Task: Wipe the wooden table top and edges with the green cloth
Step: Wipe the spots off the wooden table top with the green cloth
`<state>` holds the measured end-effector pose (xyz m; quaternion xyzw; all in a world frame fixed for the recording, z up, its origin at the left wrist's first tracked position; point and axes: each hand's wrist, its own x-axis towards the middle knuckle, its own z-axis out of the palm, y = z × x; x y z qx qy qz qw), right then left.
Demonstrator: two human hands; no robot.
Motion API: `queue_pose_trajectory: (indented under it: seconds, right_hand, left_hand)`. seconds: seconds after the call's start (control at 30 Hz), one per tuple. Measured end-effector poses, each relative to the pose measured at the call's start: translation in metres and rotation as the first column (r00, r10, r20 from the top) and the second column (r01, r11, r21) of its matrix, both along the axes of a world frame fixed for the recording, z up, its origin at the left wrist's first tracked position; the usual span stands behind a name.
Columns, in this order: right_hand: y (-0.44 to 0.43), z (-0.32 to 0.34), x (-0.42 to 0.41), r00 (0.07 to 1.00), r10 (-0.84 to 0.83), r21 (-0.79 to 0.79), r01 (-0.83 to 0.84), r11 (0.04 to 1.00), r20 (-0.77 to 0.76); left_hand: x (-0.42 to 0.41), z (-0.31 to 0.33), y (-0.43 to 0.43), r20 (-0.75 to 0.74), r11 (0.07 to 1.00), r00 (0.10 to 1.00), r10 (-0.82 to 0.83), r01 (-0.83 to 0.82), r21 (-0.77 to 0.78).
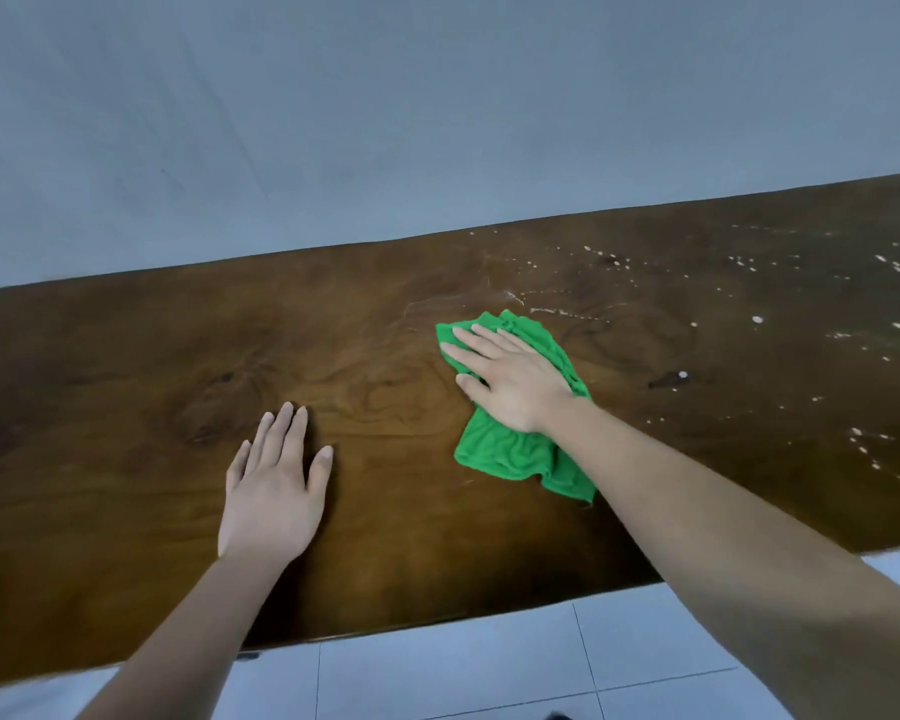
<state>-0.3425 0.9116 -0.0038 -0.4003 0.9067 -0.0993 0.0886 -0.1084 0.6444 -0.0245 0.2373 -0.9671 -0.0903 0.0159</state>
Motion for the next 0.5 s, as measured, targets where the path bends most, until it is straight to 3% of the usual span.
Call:
queue_pose_trajectory:
  seconds: [0.17, 0.33, 0.5]
  right_hand:
    - [0.103, 0.003, -0.097, 0.958, -0.287, 0.009, 0.287, 0.958, -0.018]
    - [0.155, 0.003, -0.142, 0.799, -0.601, 0.016, 0.601, 0.799, -0.023]
    - [0.114, 0.003, -0.124, 0.773, -0.633, 0.063, 0.634, 0.770, -0.044]
  left_hand:
    - [-0.002, 0.003, 0.007, -0.006, 0.999, 0.999, 0.033, -0.033, -0.004]
    - [-0.002, 0.004, 0.008, -0.020, 0.999, 0.999, 0.032, -0.032, 0.003]
    - [-0.002, 0.002, 0.007, -0.048, 0.999, 0.998, 0.044, -0.043, 0.007]
